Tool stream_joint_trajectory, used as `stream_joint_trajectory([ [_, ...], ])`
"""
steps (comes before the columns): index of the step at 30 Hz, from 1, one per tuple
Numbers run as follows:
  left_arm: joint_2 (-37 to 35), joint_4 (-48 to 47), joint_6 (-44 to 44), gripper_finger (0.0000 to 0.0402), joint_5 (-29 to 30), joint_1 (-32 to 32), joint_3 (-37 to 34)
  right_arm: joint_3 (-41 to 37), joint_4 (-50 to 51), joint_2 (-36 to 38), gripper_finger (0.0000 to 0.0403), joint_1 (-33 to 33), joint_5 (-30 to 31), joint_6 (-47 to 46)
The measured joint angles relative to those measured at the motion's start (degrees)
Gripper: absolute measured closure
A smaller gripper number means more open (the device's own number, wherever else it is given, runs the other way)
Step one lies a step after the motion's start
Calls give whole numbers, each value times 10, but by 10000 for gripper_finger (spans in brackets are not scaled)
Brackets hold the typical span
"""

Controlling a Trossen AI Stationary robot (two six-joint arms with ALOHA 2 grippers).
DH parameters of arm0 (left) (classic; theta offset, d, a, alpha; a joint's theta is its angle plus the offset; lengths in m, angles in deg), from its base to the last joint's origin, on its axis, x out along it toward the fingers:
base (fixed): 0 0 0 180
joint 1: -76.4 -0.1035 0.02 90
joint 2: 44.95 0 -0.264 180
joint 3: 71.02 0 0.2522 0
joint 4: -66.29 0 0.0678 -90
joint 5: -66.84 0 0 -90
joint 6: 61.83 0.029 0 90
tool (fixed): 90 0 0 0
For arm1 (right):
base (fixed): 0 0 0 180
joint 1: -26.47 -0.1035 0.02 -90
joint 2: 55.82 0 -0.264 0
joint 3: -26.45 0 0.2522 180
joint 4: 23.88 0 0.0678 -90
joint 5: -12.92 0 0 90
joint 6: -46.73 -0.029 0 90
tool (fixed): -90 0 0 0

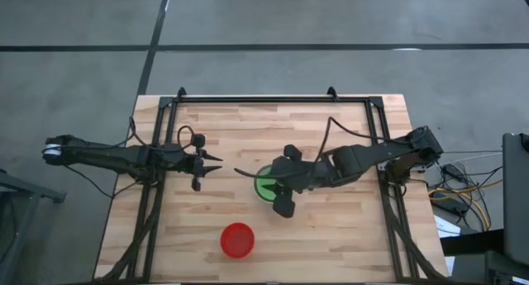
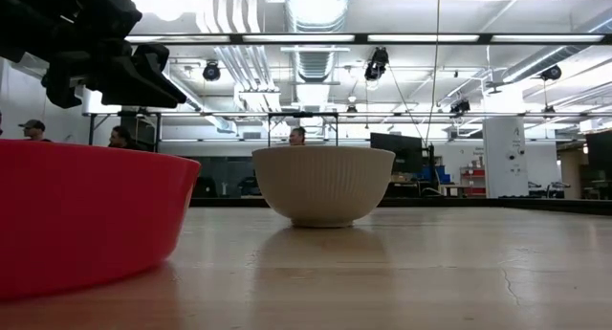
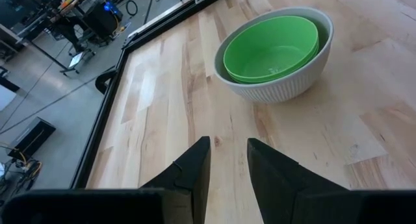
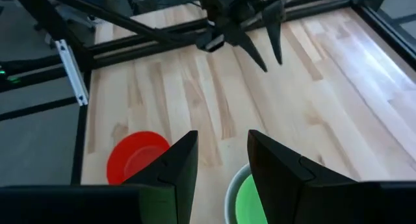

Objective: Nest bowls inside each other
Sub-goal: Stack the red bowl on top of the green bowl

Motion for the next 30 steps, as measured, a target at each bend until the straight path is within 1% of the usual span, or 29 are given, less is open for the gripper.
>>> stream_joint_trajectory([
  [4,0,0,0,293,0,0,0,-6,-11,17,271,2,2,9],
  [8,0,0,0,293,0,0,0,-48,-70,47,271,1,2,23],
  [12,0,0,0,293,0,0,0,-126,-147,82,271,1,0,23],
  [16,0,0,0,293,0,0,0,-200,-199,125,270,3,0,10],
  [22,0,0,0,293,0,0,0,-322,-275,211,270,3,17,-5],
  [27,0,0,0,293,0,0,0,-431,-381,295,270,2,40,-8],
  [30,0,-1,0,293,0,0,0,-493,-425,339,270,3,46,-7],
])
